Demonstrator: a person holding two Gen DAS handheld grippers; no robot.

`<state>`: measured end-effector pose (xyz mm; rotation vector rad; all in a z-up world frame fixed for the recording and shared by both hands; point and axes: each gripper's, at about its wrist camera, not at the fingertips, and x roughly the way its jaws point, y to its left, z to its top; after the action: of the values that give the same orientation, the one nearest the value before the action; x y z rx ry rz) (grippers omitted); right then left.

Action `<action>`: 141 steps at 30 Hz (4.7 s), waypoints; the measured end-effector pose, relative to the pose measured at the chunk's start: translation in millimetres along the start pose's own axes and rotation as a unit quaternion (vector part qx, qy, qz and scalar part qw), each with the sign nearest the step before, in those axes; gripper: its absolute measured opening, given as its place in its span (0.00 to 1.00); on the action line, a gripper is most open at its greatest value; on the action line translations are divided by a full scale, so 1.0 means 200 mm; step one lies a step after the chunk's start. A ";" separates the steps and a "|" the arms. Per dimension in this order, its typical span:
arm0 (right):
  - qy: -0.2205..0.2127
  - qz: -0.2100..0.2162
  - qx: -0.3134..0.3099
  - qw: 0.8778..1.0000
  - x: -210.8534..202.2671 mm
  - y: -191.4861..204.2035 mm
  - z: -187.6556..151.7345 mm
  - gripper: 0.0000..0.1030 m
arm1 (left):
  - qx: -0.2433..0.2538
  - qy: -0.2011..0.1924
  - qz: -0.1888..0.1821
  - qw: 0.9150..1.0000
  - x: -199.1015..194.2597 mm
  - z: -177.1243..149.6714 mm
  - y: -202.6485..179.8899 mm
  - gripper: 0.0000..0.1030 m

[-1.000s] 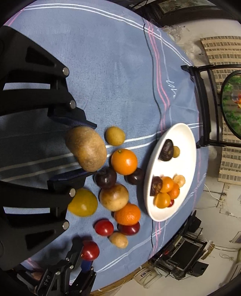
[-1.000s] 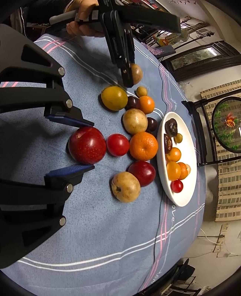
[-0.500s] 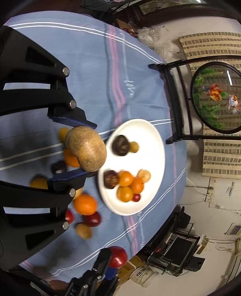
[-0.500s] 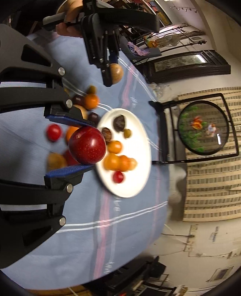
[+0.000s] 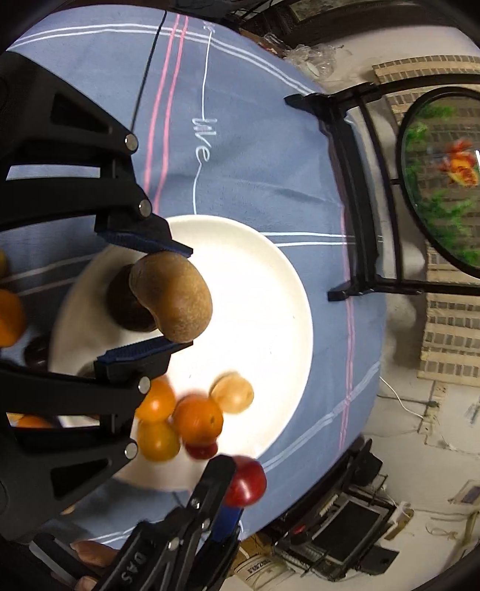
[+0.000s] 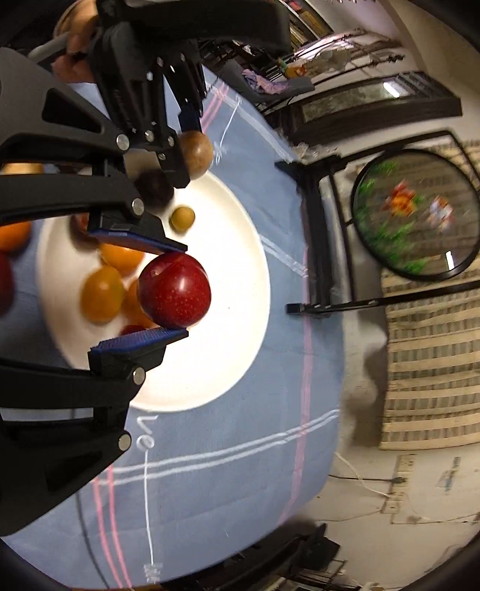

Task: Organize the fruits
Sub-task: 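Carry the potato and red tomato onto the plate and open both grippers, then grasp a yellow-green tomato with the left gripper while the right grasps a pale potato, then carry the yellow tomato and potato onto the plate and open both grippers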

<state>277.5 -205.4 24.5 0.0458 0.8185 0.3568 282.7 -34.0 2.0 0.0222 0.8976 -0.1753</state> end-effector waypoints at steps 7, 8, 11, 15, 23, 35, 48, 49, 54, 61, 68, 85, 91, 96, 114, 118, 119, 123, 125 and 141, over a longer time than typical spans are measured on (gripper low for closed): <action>0.032 -0.005 0.038 0.999 0.20 -0.12 0.03 0.39 | 0.013 0.013 0.003 1.000 0.15 0.03 -0.02 0.43; 0.034 -0.002 0.042 0.999 0.21 -0.12 0.04 0.39 | 0.012 0.012 0.004 1.000 0.16 0.03 -0.02 0.43; 0.042 -0.006 0.049 0.998 0.22 -0.13 0.04 0.47 | 0.008 0.008 0.004 1.000 0.17 0.03 -0.03 0.67; 0.029 -0.005 0.064 0.998 0.18 -0.14 0.04 0.64 | 0.019 -0.011 0.006 1.000 0.11 0.03 -0.05 0.78; 0.013 -0.012 0.057 0.998 0.01 -0.12 0.00 0.65 | 0.006 -0.031 0.013 0.999 -0.06 -0.01 -0.01 0.86; 0.019 -0.035 0.053 0.998 -0.37 -0.05 -0.35 0.66 | -0.004 -0.041 0.014 0.999 -0.34 -0.34 0.06 0.95; 0.035 0.000 0.085 0.996 -0.58 0.10 -0.79 0.66 | 0.018 -0.036 0.009 0.999 -0.56 -0.68 -0.01 0.96; 0.034 0.000 0.085 0.996 -0.59 0.10 -0.81 0.66 | 0.017 -0.035 0.009 0.999 -0.57 -0.70 -0.02 0.96; 0.033 -0.003 0.076 0.997 -0.62 0.14 -0.89 0.66 | 0.020 -0.027 0.007 0.999 -0.58 -0.77 -0.04 0.96; 0.037 0.007 0.073 0.997 -0.63 0.13 -0.94 0.66 | 0.033 -0.010 -0.007 0.999 -0.56 -0.85 -0.12 0.96; 0.039 0.011 0.080 0.996 -0.63 0.10 -0.96 0.66 | 0.051 0.002 -0.018 0.999 -0.50 -0.87 -0.20 0.96; 0.044 0.012 0.082 0.996 -0.61 0.07 -0.96 0.66 | 0.057 0.037 -0.060 0.996 -0.37 -0.86 -0.24 0.37; 0.049 -0.006 0.065 0.997 -0.59 0.09 -0.94 0.66 | 0.061 0.035 -0.057 0.996 -0.40 -0.88 -0.23 0.37; 0.059 -0.036 0.044 0.997 -0.54 0.07 -0.90 0.66 | 0.060 0.026 -0.054 0.996 -0.45 -0.89 -0.19 0.37; 0.075 -0.075 0.031 0.994 -0.34 0.06 -0.77 0.41 | 0.037 0.021 -0.044 0.998 -0.46 -0.89 -0.07 0.37; 0.063 -0.067 0.042 0.995 -0.40 0.03 -0.79 0.41 | 0.031 0.024 -0.045 0.998 -0.46 -0.88 -0.06 0.37; 0.060 -0.064 0.045 0.995 -0.42 0.02 -0.80 0.41 | 0.030 0.024 -0.045 0.998 -0.46 -0.88 -0.06 0.37; 0.040 -0.055 0.044 0.997 -0.52 0.02 -0.79 0.41 | 0.037 0.016 -0.041 0.998 -0.49 -0.86 -0.06 0.37; 0.027 -0.052 0.043 0.997 -0.57 0.02 -0.77 0.41 | 0.039 0.009 -0.041 0.998 -0.52 -0.84 -0.06 0.37; -0.044 -0.002 0.031 0.999 -0.62 0.11 -0.44 0.41 | 0.040 -0.051 -0.039 0.997 -0.57 -0.36 -0.07 0.38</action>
<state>130.3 -232.8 55.6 0.1169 0.7414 0.3228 155.4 -24.1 46.1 0.0532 0.7888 -0.2821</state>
